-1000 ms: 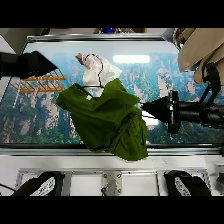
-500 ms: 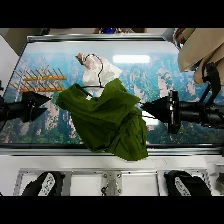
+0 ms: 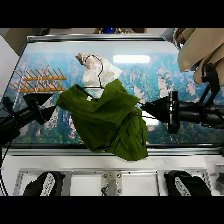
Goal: Fold the clothes and pants, and hang the long-sleeved shirts on hangers.
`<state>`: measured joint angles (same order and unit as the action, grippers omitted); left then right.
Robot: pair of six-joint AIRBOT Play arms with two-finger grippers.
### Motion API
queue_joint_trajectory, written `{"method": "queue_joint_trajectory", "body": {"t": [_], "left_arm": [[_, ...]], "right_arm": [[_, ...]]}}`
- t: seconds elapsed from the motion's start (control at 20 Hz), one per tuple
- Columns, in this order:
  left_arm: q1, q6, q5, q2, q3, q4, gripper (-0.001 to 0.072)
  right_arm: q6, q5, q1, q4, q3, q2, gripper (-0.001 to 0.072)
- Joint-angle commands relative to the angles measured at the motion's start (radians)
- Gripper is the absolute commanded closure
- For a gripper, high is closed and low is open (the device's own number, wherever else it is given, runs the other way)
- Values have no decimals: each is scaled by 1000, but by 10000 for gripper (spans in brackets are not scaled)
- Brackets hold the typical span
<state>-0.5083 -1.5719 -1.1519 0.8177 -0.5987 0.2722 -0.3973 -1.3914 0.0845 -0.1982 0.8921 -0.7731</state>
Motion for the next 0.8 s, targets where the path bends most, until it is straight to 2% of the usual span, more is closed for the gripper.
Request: {"method": "queue_joint_trajectory", "body": {"t": [0.0,0.15,0.4,0.5,0.55,0.6,0.65,0.75], "left_arm": [[66,13,-8,40,13,-40,103],[121,13,18,71,13,-40,103],[124,40,26,122,-74,-34,104],[124,40,8,151,-137,11,105],[124,39,-10,163,-162,47,128],[124,39,-31,175,-183,82,298],[124,40,-58,184,-201,109,383],[124,63,-87,186,-216,114,405]], "right_arm": [[0,0,-1,-11,0,0,703],[0,0,-1,-11,0,0,703],[0,0,-1,-11,0,0,703],[0,0,-1,-11,0,0,703],[0,0,-1,-11,0,0,703],[0,0,-1,-11,0,0,703],[0,0,-1,-11,0,0,703],[0,0,-1,-11,0,0,703]]}}
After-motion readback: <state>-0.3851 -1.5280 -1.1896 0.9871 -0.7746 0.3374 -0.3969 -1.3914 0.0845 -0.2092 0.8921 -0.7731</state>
